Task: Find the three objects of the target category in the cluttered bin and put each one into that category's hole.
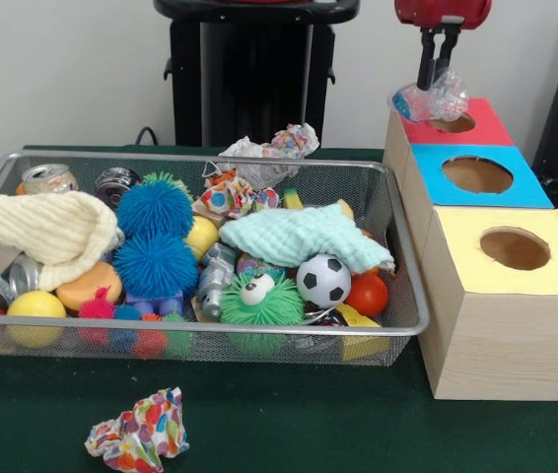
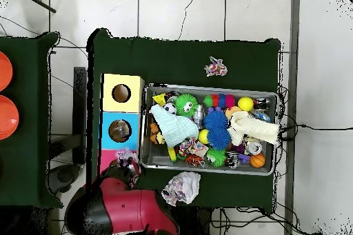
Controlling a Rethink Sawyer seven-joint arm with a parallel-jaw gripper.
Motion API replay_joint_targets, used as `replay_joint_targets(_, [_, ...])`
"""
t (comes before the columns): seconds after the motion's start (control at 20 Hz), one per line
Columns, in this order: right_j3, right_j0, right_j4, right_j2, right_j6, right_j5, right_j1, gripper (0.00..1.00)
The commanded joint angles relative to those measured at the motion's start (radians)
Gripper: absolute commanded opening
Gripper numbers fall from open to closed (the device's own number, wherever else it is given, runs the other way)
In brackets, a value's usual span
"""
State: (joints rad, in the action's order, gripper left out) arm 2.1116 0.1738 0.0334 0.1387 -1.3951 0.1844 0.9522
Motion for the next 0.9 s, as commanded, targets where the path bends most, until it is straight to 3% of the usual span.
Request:
replay_joint_targets(0.05, [-0.065,0.006,-0.050,-0.002,-0.228,0.068,-0.049,0.00])
replay_joint_targets(0.9, [-0.074,0.050,-0.091,0.033,-0.241,0.076,-0.063,0.00])
